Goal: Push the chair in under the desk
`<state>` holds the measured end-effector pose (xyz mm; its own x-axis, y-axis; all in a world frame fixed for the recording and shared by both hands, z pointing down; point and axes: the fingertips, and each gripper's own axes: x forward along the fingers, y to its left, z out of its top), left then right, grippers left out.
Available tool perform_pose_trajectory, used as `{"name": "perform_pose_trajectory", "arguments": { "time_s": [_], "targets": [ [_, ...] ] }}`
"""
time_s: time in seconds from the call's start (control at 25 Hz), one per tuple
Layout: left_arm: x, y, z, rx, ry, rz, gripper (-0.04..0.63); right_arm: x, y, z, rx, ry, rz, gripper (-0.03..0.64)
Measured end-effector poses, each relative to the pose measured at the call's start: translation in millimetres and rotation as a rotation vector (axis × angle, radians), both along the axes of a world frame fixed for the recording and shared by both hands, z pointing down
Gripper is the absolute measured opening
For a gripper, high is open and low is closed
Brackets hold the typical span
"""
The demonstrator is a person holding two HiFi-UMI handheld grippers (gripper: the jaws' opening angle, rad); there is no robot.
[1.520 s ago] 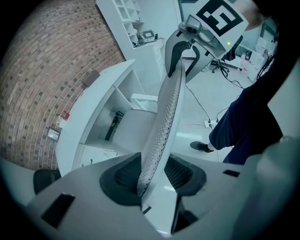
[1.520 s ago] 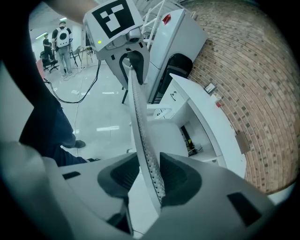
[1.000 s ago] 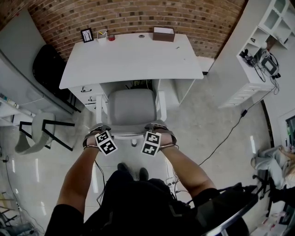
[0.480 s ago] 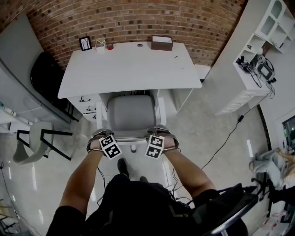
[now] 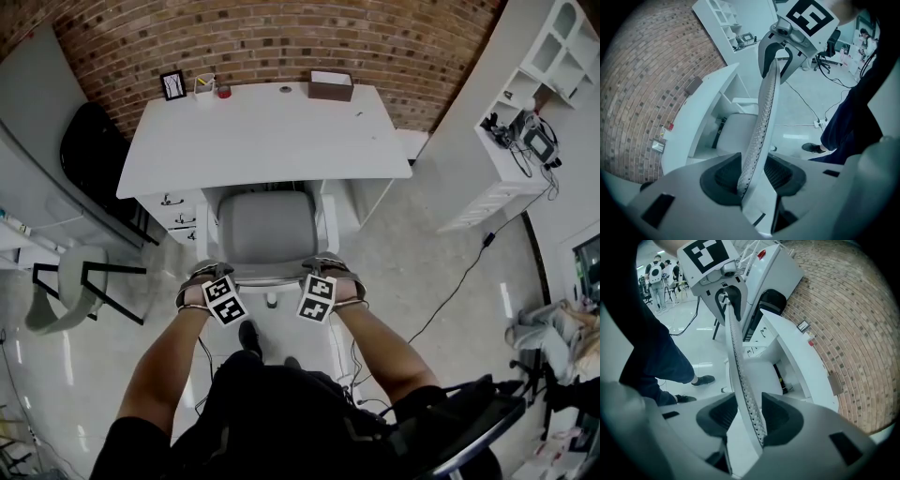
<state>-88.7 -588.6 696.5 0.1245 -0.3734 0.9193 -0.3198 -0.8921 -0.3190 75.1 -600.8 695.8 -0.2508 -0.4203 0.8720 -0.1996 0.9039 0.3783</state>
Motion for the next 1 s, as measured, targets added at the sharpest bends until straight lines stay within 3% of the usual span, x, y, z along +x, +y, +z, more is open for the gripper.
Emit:
{"name": "perform_pose_trajectory", "arguments": {
  "time_s": [0.16, 0.28, 0.52, 0.76, 1.0],
  "targets": [
    [0, 1, 2, 0.026, 0.012, 0.001, 0.158, 0, 2, 0, 0.03, -0.027, 0.004, 0.172],
    [0, 3, -6, 0.042, 0.062, -0.026, 0.16, -2, 7, -8, 0.011, -0.111, 0.036, 0.194],
    [5, 19, -47, 0.124, 0.315, -0.11, 0.164, 8, 21, -42, -0.002, -0.307, 0.126, 0.22],
    [3, 31, -107, 0.274, 0.56, -0.346, 0.106, 23, 34, -77, 0.024, -0.501, 0.247, 0.154],
    [-5, 64, -137, 0.348, 0.655, -0.435, 0.053, 30, 40, -107, 0.064, -0.637, 0.336, 0.117]
  ]
}}
